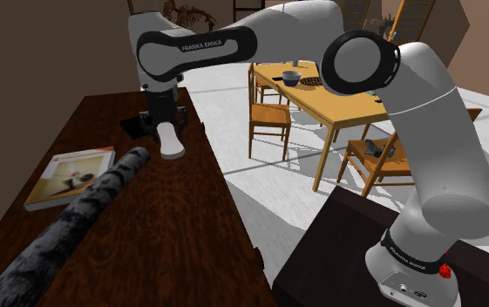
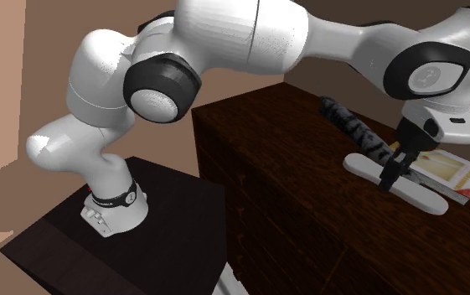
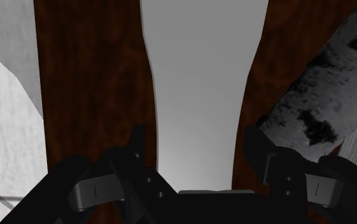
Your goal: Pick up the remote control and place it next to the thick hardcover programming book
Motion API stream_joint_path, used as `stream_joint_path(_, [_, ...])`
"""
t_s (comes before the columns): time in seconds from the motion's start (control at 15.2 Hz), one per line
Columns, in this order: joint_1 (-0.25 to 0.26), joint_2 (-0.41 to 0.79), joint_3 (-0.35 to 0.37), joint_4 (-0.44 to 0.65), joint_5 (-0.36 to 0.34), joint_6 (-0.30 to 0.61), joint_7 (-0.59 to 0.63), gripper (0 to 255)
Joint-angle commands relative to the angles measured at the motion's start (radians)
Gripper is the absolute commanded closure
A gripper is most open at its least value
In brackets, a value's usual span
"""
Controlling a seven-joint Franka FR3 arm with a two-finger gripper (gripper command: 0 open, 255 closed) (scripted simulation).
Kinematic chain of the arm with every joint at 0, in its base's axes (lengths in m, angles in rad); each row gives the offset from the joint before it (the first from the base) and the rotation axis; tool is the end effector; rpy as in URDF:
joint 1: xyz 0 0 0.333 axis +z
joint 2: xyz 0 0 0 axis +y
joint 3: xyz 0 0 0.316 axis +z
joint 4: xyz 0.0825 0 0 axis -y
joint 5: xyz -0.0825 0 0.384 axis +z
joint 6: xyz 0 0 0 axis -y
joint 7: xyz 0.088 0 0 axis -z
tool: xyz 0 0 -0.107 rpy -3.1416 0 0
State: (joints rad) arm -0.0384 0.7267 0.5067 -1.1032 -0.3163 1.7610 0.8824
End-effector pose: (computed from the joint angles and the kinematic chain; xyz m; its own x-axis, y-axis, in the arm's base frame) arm 0.7148 0.2016 0.4218 0.8925 -0.4509 -0.0088 -0.4510 -0.8924 -0.0169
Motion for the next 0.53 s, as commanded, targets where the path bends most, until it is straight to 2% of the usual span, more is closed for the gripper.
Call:
stream_joint_path(0.0, [-0.002, 0.007, -0.002, -0.012, -0.003, 0.019, 0.001, 255])
stream_joint_path(0.46, [-0.013, 0.021, -0.007, -0.086, -0.012, 0.103, 0.010, 255])
